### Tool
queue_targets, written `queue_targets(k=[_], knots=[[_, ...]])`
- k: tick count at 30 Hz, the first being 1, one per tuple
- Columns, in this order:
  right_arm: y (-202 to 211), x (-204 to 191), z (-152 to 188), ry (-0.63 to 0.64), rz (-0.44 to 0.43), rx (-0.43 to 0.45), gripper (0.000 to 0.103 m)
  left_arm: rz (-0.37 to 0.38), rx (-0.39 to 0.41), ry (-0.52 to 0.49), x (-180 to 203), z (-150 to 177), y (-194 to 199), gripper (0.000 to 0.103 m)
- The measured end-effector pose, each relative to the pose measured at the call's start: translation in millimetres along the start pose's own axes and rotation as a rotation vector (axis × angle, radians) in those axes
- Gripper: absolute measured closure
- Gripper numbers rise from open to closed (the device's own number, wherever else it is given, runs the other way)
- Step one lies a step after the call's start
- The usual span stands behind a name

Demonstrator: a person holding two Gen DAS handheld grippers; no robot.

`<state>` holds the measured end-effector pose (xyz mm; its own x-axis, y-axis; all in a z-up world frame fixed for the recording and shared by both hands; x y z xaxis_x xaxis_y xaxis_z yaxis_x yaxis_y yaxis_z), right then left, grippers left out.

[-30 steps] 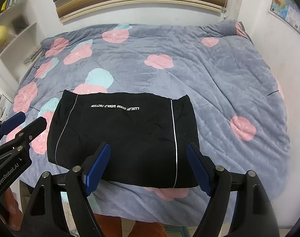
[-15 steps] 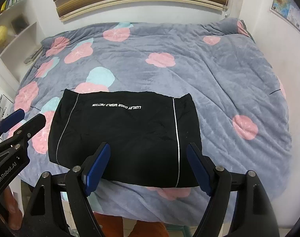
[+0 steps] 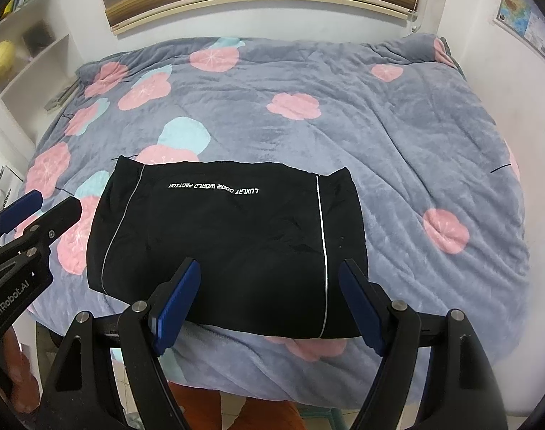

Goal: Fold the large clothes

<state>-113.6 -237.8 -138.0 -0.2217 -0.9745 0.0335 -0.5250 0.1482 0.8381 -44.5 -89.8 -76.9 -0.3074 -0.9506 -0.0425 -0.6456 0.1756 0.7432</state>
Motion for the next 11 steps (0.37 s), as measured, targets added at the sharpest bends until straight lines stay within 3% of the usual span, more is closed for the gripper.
queue_targets(k=[11], knots=[[-3.5, 5.6, 1.0, 0.020, -0.010, -0.009, 0.022, -0.075, -0.001, 0.005, -11.8, 4.3, -1.4, 0.037]])
Point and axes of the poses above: each gripper's, at about its wrist camera, not at the fingertips, and y roughly against the way its jaws point, x to its right, z to its underside, the point moved 7 cm from there along -y, roughly the way its jaws point, and after that the axes turned 5 degrees about x, right-handed, at the moved point
